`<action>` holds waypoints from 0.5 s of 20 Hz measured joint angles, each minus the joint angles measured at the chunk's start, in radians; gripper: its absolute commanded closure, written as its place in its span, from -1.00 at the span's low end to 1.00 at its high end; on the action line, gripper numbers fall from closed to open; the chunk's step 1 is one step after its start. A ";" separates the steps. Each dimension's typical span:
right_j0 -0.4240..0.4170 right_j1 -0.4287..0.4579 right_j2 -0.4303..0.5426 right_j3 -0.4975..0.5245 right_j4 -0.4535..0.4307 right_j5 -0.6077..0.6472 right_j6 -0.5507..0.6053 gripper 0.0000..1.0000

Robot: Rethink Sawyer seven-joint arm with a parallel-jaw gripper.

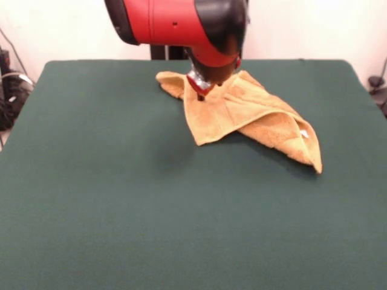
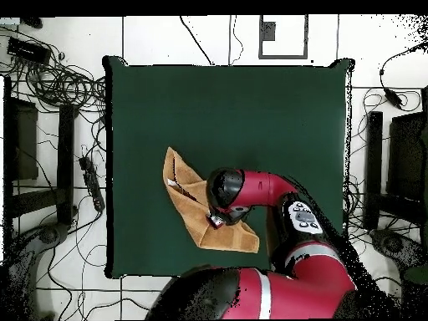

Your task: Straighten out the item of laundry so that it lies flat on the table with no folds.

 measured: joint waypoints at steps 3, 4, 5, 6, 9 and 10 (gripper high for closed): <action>-0.037 -0.020 0.017 0.037 0.000 -0.047 0.000 -1.00; -0.042 -0.023 0.019 0.042 0.000 -0.054 0.000 -1.00; -0.057 -0.031 0.028 0.058 0.000 -0.076 0.000 -1.00; -0.076 -0.042 0.041 0.077 0.000 -0.105 0.000 -1.00; -0.168 -0.073 0.102 0.152 0.000 -0.221 0.000 -1.00; -0.209 -0.082 0.130 0.181 -0.001 -0.268 0.000 -1.00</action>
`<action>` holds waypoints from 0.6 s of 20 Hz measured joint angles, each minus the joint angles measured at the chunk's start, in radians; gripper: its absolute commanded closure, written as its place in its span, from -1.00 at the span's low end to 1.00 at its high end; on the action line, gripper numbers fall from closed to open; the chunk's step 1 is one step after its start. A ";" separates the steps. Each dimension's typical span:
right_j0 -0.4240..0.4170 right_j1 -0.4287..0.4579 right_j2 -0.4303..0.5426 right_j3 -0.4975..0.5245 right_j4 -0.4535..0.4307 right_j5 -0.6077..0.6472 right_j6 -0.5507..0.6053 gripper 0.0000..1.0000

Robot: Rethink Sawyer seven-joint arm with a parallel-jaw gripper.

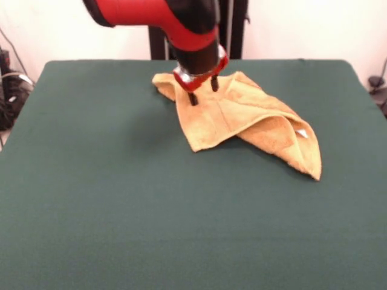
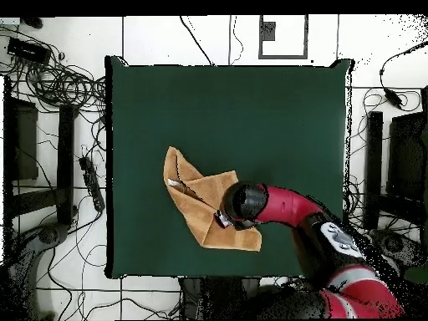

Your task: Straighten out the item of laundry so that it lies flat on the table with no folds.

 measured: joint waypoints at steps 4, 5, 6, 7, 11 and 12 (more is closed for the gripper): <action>-0.216 -0.012 0.137 0.120 -0.005 -0.224 0.000 -1.00; -0.254 -0.010 0.160 0.136 -0.009 -0.266 0.000 -1.00; -0.297 -0.008 0.187 0.153 -0.016 -0.313 0.000 -1.00; -0.328 -0.006 0.206 0.165 -0.022 -0.348 0.000 -1.00; -0.450 0.003 0.296 0.214 -0.045 -0.474 0.000 -1.00; -0.472 0.006 0.318 0.222 -0.050 -0.493 0.000 -1.00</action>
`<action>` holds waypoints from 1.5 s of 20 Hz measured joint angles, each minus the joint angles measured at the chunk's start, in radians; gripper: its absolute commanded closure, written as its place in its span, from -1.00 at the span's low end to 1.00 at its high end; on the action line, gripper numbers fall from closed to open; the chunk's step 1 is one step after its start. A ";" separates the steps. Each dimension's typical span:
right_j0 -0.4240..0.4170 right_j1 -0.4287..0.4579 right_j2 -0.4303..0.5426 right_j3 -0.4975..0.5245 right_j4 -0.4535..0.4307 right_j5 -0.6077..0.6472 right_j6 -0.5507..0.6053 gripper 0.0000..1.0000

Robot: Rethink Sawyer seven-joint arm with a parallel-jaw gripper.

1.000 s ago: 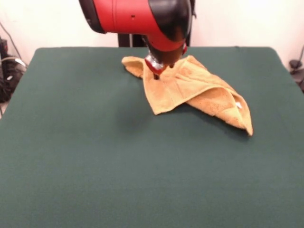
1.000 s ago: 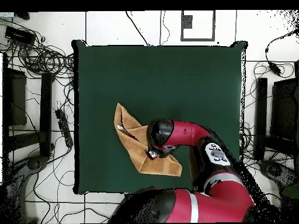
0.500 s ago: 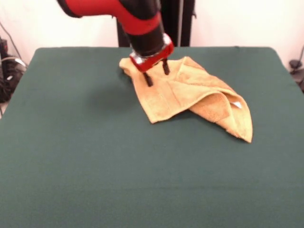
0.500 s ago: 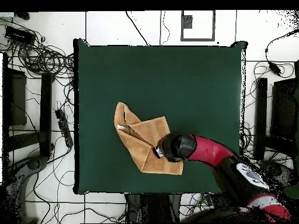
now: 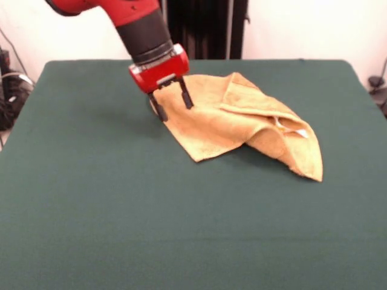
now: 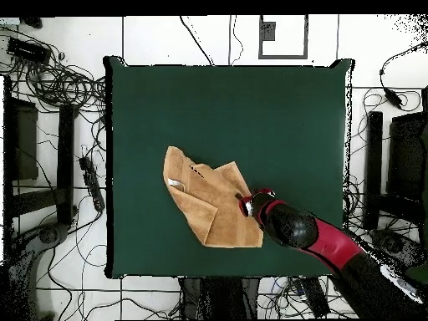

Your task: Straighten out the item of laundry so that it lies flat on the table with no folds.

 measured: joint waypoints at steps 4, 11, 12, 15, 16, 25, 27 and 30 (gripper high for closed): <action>-0.053 0.004 0.090 0.020 -0.016 -0.036 0.000 -1.00; -0.023 0.006 0.126 0.020 -0.016 -0.037 0.000 -1.00; -0.011 0.008 0.127 0.020 -0.016 -0.036 0.000 -1.00; 0.005 0.015 0.128 0.020 -0.016 -0.036 0.000 -1.00; 0.011 0.018 0.129 0.020 -0.016 -0.037 0.000 -1.00; 0.157 -0.005 0.043 -0.039 -0.016 -0.037 0.000 -1.00; 0.231 -0.019 -0.008 -0.071 -0.016 -0.037 0.000 -1.00; 0.319 -0.041 -0.066 -0.110 -0.017 -0.036 0.000 -1.00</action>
